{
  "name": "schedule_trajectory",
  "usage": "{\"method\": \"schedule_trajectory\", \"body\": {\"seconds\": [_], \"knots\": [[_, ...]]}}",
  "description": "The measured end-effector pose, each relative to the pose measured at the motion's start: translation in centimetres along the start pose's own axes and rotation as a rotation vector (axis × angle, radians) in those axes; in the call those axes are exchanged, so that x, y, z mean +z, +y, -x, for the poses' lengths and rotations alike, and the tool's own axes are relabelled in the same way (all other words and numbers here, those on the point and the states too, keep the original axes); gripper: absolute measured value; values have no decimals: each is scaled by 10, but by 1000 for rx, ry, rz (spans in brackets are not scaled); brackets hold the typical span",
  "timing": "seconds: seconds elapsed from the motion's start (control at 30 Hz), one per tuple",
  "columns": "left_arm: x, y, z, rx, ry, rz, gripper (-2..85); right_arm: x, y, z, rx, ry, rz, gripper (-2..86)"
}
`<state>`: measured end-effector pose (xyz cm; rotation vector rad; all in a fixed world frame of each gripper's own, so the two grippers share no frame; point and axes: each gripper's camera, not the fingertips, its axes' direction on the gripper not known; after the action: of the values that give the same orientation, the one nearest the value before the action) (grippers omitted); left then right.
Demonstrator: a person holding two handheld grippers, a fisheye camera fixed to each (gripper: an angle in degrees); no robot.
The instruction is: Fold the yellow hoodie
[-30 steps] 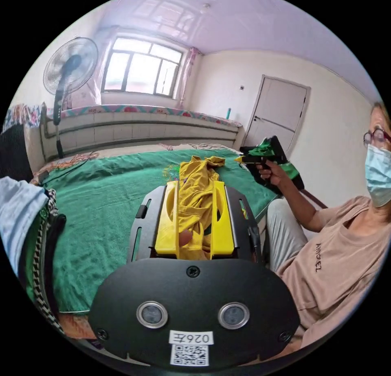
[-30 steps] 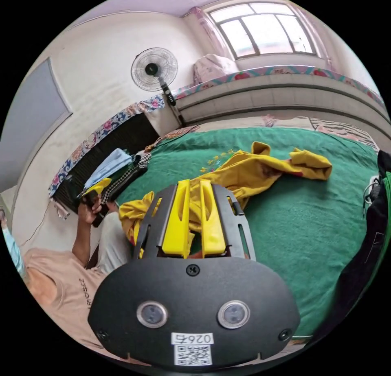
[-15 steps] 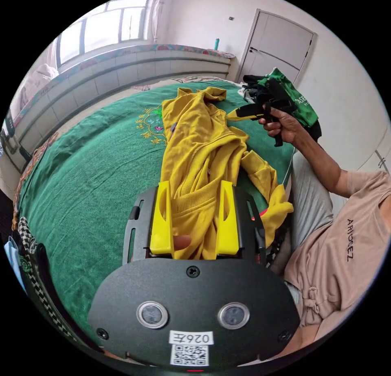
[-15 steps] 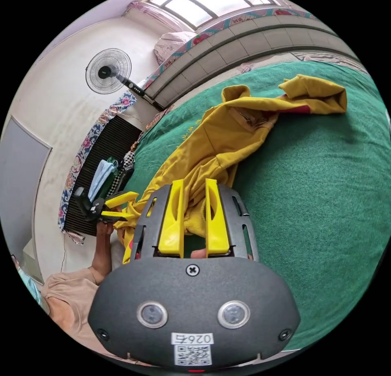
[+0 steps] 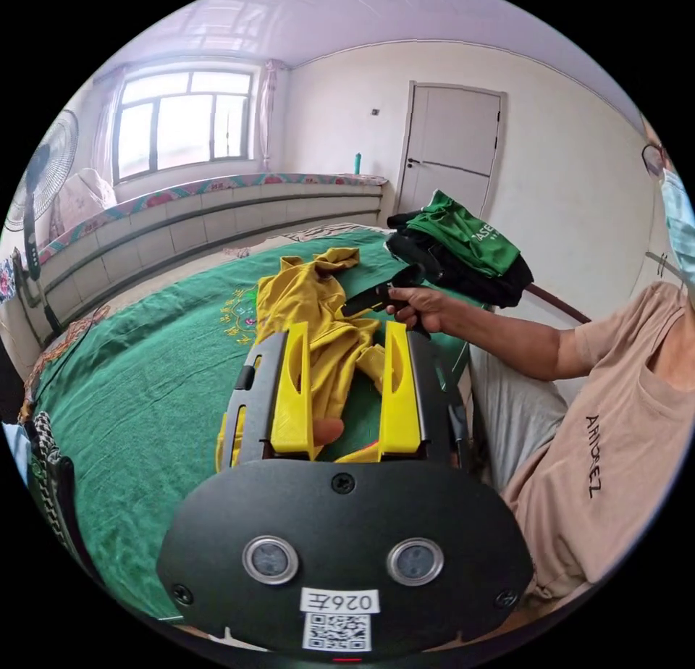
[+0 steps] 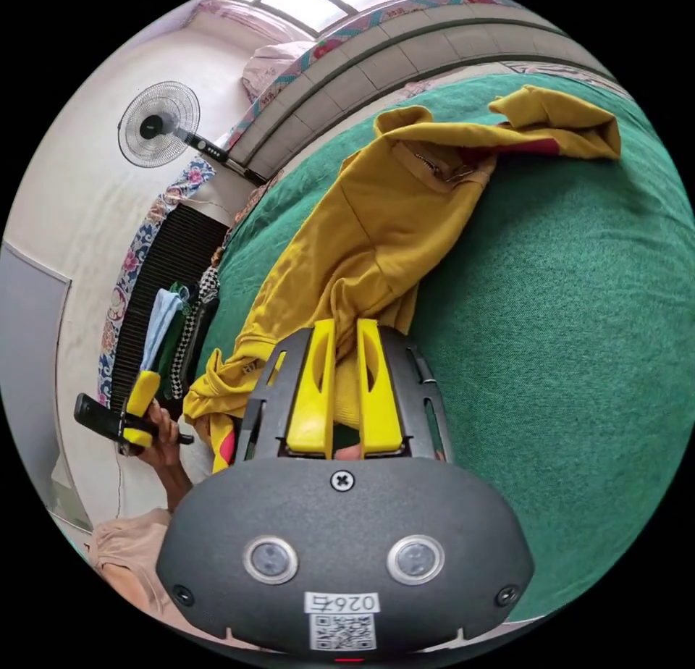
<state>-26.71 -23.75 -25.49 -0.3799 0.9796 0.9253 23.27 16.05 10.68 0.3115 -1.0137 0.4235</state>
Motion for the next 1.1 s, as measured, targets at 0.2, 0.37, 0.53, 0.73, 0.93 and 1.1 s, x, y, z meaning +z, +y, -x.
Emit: {"method": "schedule_trajectory", "body": {"seconds": [0.2, 0.37, 0.53, 0.73, 0.93, 1.1], "knots": [[23, -1, -23, -22, -19, 90, 165, -49, 30, 13, -49, -168, -154, -12], [19, -9, -31, -93, -104, 100, 173, -79, 59, 21, -112, -413, -240, -14], [19, -31, -67, 49, -239, 98, 184, -111, 85, 58, -259, -450, -279, -15], [63, -69, -71, 200, -337, 288, 162, -151, 108, 104, -462, -354, -333, -15], [51, -89, -2, 116, -107, 346, 12, -159, 97, 94, -439, -321, -322, -14], [5, -83, 64, -46, 51, 206, 13, -140, 67, 73, -437, -552, -159, -16]]}}
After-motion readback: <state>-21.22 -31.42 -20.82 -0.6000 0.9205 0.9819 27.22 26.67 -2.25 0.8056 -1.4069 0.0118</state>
